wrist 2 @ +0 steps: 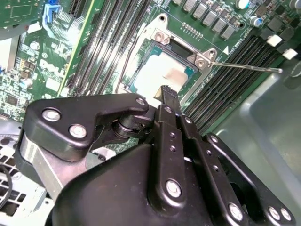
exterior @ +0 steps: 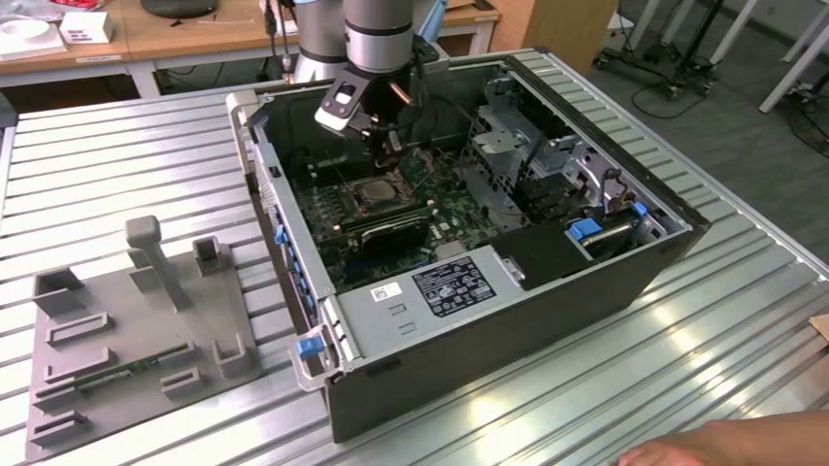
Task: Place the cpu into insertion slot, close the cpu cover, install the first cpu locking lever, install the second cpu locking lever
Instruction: 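Close the cpu cover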
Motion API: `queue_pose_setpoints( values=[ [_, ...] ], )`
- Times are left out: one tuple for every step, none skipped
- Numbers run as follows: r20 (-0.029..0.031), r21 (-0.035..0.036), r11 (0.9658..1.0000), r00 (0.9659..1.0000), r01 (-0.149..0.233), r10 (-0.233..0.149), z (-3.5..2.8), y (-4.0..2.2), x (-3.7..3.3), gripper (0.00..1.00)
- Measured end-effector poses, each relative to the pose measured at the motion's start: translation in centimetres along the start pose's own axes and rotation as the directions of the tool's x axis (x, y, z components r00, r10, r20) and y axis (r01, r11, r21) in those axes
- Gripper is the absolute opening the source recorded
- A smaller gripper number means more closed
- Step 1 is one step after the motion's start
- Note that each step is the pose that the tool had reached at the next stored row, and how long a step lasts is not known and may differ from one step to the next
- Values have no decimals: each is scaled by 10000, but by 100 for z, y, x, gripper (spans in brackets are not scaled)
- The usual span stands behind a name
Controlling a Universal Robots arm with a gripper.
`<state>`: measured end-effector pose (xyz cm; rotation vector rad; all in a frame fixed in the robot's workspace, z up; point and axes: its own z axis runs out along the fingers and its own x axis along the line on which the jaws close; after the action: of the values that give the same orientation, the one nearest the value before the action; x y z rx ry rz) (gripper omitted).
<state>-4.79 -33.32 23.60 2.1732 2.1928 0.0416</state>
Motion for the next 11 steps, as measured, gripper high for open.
queue_pose_setpoints(
  values=[
    [0, 0, 10000, 10000, 0, 0, -16, 1, 0, 10],
    [1, 1, 10000, 10000, 0, 0, -26, 1, -1, 10],
    [0, 1, 10000, 10000, 0, 0, -30, 2, -1, 10],
    [-2, -1, 10000, 10000, 1, -1, -31, 2, 0, 10],
    [-3, -1, 10000, 10000, 0, 0, -31, 2, 0, 10],
    [-3, -2, 10000, 10000, 0, 0, -31, 2, 0, 10],
    [-2, -1, 10000, 10000, 0, 0, -31, 2, -1, 10],
    [-1, 0, 10000, 10000, 1, -1, -32, 2, -1, 10],
    [-1, 0, 10000, 10000, 1, -1, -32, 2, -1, 10],
    [0, 0, 10000, 10000, 1, -1, -32, 2, -1, 10],
    [-1, 0, 10000, 10000, 0, 0, -32, 2, -1, 10]
  ],
)
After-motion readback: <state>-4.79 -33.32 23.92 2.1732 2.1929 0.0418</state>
